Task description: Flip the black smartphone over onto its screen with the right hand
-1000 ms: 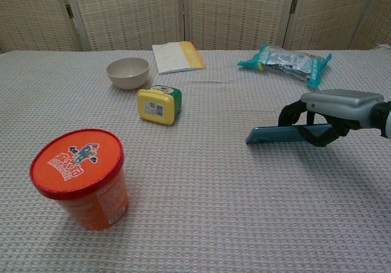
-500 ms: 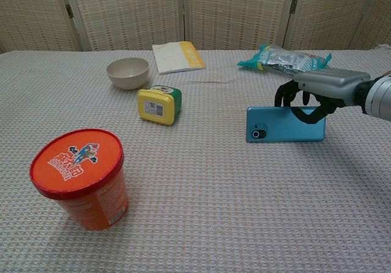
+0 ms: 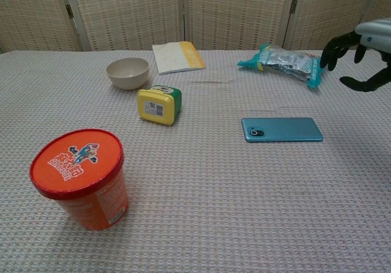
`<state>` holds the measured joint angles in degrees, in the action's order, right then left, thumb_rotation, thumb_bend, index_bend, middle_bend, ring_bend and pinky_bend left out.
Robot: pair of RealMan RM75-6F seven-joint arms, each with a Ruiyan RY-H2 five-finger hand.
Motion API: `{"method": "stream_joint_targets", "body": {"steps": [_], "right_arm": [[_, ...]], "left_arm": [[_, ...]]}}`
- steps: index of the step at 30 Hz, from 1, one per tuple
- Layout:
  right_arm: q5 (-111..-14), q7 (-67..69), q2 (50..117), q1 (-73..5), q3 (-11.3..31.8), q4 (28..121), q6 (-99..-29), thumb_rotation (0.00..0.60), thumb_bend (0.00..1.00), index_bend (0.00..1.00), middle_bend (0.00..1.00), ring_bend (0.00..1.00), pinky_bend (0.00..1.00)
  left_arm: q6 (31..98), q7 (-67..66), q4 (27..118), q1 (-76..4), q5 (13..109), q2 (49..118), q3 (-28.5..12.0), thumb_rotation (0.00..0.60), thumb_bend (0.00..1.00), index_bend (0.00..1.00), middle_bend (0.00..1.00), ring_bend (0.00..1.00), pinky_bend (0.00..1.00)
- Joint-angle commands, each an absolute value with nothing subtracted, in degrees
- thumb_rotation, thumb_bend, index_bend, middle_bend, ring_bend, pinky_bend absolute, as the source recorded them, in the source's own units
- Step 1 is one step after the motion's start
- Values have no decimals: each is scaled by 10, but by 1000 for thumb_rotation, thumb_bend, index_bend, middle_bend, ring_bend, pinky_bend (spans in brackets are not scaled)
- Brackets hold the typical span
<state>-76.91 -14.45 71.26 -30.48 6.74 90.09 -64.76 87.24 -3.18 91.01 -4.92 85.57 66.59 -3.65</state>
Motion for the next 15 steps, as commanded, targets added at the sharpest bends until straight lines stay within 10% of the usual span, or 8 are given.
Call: {"method": "stream_joint_targets", "body": {"steps": [1, 15], "right_arm": [[-804, -145, 663, -240, 32, 948, -722, 600, 157, 365, 346, 276, 351], [-887, -59, 608, -81, -41, 954, -899, 600, 227, 365, 343, 276, 351]], "left_arm": [[873, -36, 911, -52, 860, 670, -38, 600, 199, 308, 233, 210, 235], [850, -78, 932, -75, 868, 691, -39, 600, 199, 306, 233, 210, 235]]}}
